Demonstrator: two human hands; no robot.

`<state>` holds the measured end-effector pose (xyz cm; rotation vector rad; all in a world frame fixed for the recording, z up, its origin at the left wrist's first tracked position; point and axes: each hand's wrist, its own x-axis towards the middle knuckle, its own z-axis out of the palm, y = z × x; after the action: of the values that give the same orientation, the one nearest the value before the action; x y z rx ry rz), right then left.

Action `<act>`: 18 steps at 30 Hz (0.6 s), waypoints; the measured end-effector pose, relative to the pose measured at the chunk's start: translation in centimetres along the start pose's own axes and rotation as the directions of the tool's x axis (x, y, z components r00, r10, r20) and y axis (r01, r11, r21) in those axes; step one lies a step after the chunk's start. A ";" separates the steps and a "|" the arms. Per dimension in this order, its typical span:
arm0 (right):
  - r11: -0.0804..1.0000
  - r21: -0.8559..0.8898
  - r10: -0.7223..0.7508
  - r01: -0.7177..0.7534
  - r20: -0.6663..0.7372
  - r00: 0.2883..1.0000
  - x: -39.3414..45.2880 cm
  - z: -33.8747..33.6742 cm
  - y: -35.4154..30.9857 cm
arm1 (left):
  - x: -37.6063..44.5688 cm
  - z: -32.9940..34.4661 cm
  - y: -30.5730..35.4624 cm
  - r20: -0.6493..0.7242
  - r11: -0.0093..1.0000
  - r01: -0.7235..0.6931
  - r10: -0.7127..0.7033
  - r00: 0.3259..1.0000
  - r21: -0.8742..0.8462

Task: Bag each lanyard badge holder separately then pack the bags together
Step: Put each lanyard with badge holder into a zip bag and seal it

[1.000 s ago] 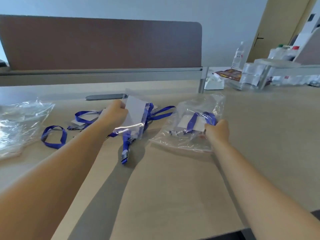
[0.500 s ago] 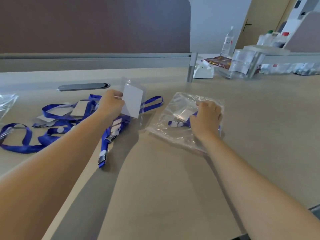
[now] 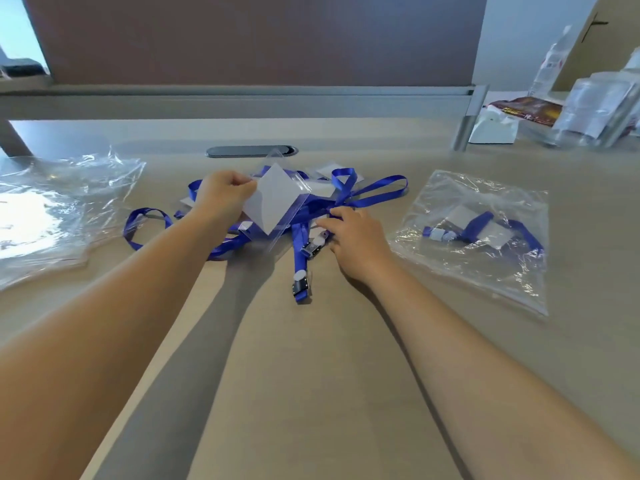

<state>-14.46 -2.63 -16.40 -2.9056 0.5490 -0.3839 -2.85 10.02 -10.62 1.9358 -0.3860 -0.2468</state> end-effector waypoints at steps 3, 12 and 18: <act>0.995 -0.101 -0.003 0.005 0.020 1.000 0.6 0.3 -0.5 | 0.6 -0.6 -0.4 0.023 0.995 0.092 -0.091 0.996 -0.048; 0.940 0.328 0.159 -0.095 -0.174 0.972 1.4 -1.7 -1.4 | 1.0 -1.5 -0.8 0.084 0.973 0.147 -0.134 0.987 -0.176; 0.553 0.822 0.313 -0.137 -0.053 0.948 2.7 -4.4 -3.3 | 0.4 -1.2 0.4 0.128 0.973 0.073 -0.046 0.991 -0.219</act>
<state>-12.16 -1.06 -10.90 -1.8744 0.5654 -0.6733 -2.14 10.77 -9.81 1.7169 -0.3650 -0.4319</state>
